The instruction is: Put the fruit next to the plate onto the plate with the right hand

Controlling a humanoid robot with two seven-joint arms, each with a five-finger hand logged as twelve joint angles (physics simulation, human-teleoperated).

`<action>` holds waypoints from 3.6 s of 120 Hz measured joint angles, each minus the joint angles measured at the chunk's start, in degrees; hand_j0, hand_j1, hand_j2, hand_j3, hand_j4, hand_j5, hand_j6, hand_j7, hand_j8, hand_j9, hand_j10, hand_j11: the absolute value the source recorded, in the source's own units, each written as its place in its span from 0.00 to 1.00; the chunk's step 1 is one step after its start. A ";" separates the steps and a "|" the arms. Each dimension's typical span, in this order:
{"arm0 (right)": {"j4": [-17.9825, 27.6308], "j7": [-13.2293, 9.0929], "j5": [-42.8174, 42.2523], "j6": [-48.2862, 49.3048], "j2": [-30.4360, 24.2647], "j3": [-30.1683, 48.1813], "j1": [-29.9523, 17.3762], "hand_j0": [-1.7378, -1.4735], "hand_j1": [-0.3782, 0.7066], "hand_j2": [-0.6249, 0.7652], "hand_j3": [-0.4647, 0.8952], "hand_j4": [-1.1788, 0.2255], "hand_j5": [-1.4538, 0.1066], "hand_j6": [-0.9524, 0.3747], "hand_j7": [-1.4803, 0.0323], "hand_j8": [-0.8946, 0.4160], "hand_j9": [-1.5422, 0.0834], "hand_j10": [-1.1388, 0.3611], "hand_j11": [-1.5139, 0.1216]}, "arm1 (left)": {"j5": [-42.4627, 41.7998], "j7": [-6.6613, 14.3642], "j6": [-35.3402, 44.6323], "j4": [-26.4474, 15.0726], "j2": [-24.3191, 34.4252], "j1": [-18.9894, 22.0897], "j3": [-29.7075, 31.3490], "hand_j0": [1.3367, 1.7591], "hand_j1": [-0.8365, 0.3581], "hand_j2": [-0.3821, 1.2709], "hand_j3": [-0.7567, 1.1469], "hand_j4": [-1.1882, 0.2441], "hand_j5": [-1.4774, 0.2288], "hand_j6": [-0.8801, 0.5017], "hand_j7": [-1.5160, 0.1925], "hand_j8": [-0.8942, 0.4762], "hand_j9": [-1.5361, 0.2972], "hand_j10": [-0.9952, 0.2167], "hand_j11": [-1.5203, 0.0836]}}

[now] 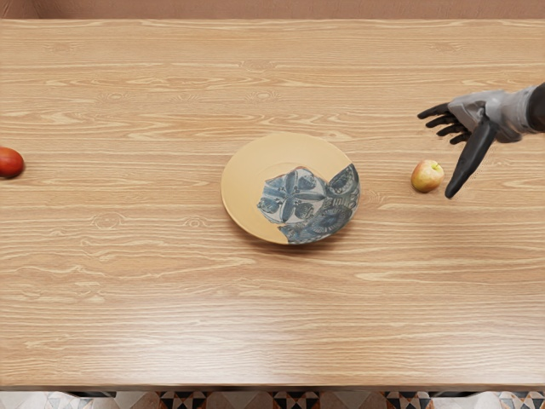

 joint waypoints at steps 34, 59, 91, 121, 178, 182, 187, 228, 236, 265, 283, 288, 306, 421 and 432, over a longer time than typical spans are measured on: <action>1.30 0.00 -13.27 -5.12 3.13 -5.34 2.06 0.30 0.06 0.45 0.34 0.81 0.90 0.69 0.95 0.65 0.92 0.73 0.90 | 0.00 0.00 0.00 0.03 0.00 0.00 0.03 0.76 0.76 0.26 0.40 0.67 0.69 0.47 0.71 0.48 0.67 0.63 0.76; 3.66 0.00 -23.95 -8.30 3.23 -5.57 -0.94 0.30 0.06 0.45 0.34 0.81 0.90 0.69 0.95 0.65 0.92 0.73 0.90 | 0.00 0.00 0.00 0.03 0.00 0.00 0.03 0.76 0.76 0.26 0.40 0.67 0.69 0.47 0.71 0.48 0.67 0.63 0.76; 5.27 0.00 -31.40 -18.06 3.39 -5.79 -7.87 0.30 0.12 0.44 0.34 0.77 0.86 0.65 0.90 0.61 0.88 0.70 0.86 | 0.00 0.00 0.00 0.05 0.00 0.00 0.04 0.76 0.76 0.26 0.40 0.67 0.69 0.47 0.71 0.48 0.67 0.63 0.76; 1.16 0.00 -34.65 -24.80 6.57 -5.90 -11.79 0.30 0.17 0.43 0.34 0.74 0.82 0.61 0.87 0.58 0.84 0.67 0.82 | 0.00 0.00 0.00 0.05 0.00 0.00 0.10 0.76 0.76 0.26 0.40 0.67 0.69 0.47 0.71 0.48 0.67 0.63 0.76; -7.90 0.00 -35.43 -33.27 16.29 -8.77 -15.59 0.30 0.20 0.43 0.34 0.72 0.80 0.59 0.84 0.56 0.82 0.65 0.80 | 0.00 0.00 0.00 0.05 0.00 -0.08 -0.06 0.76 0.76 0.26 0.40 0.67 0.69 0.47 0.71 0.48 0.67 0.63 0.76; -8.29 0.00 -35.62 -33.98 16.61 -9.09 -15.75 0.30 0.20 0.43 0.34 0.72 0.80 0.59 0.84 0.56 0.82 0.65 0.80 | 0.00 0.00 0.00 0.05 0.00 -0.08 -0.06 0.76 0.76 0.26 0.40 0.67 0.69 0.47 0.71 0.48 0.67 0.63 0.76; -8.89 0.00 -35.88 -34.70 17.10 -9.40 -16.05 0.30 0.21 0.43 0.34 0.72 0.80 0.59 0.84 0.55 0.82 0.65 0.80 | 0.00 0.00 0.00 0.05 0.00 -0.08 -0.06 0.76 0.76 0.26 0.40 0.67 0.69 0.47 0.71 0.48 0.67 0.63 0.76; -13.26 0.00 -36.64 -37.48 20.92 -10.52 -17.48 0.30 0.25 0.42 0.34 0.69 0.76 0.56 0.81 0.53 0.79 0.62 0.77 | 0.00 0.00 0.00 0.04 0.00 -0.12 -0.04 0.76 0.76 0.26 0.40 0.67 0.69 0.47 0.71 0.48 0.67 0.63 0.76; -14.07 0.00 -36.65 -37.83 21.66 -10.89 -17.74 0.30 0.26 0.42 0.34 0.69 0.75 0.55 0.80 0.52 0.78 0.62 0.76 | 0.00 0.00 0.00 0.04 0.00 -0.09 -0.05 0.76 0.76 0.26 0.40 0.67 0.69 0.47 0.71 0.48 0.67 0.63 0.76; -16.59 0.00 -36.66 -39.03 23.69 -11.94 -18.62 0.30 0.33 0.41 0.34 0.64 0.70 0.51 0.74 0.47 0.73 0.58 0.71 | 0.00 0.00 0.00 0.04 0.00 -0.15 -0.06 0.76 0.76 0.26 0.40 0.67 0.69 0.47 0.71 0.48 0.67 0.63 0.76; -16.33 0.00 -36.40 -39.50 24.03 -12.22 -18.40 0.30 0.36 0.41 0.34 0.63 0.68 0.49 0.72 0.45 0.71 0.56 0.69 | 0.00 0.00 0.00 -0.01 0.00 -0.12 -0.06 0.76 0.76 0.26 0.40 0.67 0.69 0.47 0.71 0.48 0.67 0.63 0.76; -16.00 0.00 -36.14 -39.55 24.06 -12.23 -18.30 0.30 0.36 0.41 0.34 0.62 0.68 0.49 0.72 0.45 0.71 0.56 0.68 | 0.00 0.00 0.00 -0.01 0.00 -0.17 -0.08 0.76 0.76 0.26 0.40 0.67 0.69 0.47 0.71 0.48 0.67 0.63 0.76; -15.22 0.00 -34.69 -39.54 23.98 -12.23 -18.08 0.30 0.37 0.41 0.34 0.62 0.67 0.48 0.71 0.44 0.70 0.55 0.68 | 0.00 0.00 0.00 -0.01 0.00 -0.14 -0.07 0.76 0.76 0.26 0.40 0.67 0.69 0.47 0.71 0.48 0.67 0.63 0.76; -17.60 0.00 -33.62 -39.58 24.17 -12.33 -19.32 0.30 0.45 0.40 0.34 0.57 0.61 0.43 0.65 0.39 0.64 0.50 0.62 | 0.00 0.00 0.00 -0.02 0.00 -1.00 -0.11 0.76 0.76 0.26 0.40 0.67 0.69 0.47 0.71 0.48 0.67 0.63 0.76; -17.56 0.00 -33.61 -39.61 24.20 -12.33 -19.27 0.30 0.46 0.40 0.34 0.56 0.61 0.42 0.64 0.38 0.64 0.50 0.61 | 0.00 0.00 0.00 -0.03 0.00 -1.05 -0.13 0.76 0.76 0.26 0.40 0.67 0.69 0.47 0.71 0.48 0.67 0.63 0.76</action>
